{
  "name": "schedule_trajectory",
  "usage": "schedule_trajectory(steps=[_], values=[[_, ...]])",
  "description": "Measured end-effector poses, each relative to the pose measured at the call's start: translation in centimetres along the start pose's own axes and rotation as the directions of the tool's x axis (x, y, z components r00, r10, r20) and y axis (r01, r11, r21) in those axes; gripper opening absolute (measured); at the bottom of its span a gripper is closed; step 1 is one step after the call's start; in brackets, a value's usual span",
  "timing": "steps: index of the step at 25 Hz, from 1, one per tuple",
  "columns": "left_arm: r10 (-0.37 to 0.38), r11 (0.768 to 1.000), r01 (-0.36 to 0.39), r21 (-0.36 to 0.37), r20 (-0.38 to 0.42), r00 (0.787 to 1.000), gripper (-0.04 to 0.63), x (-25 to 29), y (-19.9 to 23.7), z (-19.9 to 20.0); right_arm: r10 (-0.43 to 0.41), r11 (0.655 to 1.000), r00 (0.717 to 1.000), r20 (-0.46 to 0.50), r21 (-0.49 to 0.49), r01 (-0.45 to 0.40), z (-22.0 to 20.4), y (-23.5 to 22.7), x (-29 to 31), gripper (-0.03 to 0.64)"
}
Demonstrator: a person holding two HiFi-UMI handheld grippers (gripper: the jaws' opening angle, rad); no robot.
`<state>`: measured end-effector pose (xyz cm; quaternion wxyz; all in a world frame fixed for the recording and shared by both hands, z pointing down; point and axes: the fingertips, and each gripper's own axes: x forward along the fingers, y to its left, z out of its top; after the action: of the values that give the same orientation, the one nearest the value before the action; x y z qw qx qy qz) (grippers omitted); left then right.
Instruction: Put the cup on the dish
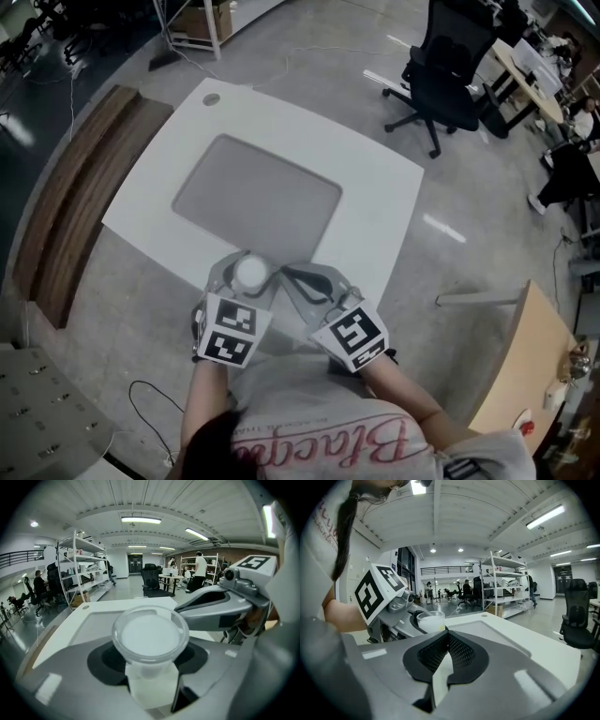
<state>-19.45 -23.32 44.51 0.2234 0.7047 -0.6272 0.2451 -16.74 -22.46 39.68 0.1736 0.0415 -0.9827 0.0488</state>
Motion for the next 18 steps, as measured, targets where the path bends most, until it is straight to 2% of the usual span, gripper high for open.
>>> schedule_trajectory(steps=[7, 14, 18], values=[[-0.02, 1.0, 0.02, -0.009, 0.011, 1.0, 0.252, 3.7, 3.1, 0.7, -0.025, 0.999, 0.999, -0.028, 0.047, 0.026, -0.5, -2.4, 2.7, 0.002], [0.005, 1.0, -0.005, -0.016, 0.032, 0.999, 0.252, 7.6, 5.9, 1.2, -0.052, 0.995, 0.997, -0.064, 0.079, 0.057, -1.5, -5.2, 5.2, 0.002], [0.042, 0.999, -0.043, 0.033, 0.037, 0.998, 0.252, 9.8, 7.3, 1.4, -0.073, 0.994, 0.995, -0.071, 0.072, 0.078, -1.1, -6.5, 6.1, 0.002]])
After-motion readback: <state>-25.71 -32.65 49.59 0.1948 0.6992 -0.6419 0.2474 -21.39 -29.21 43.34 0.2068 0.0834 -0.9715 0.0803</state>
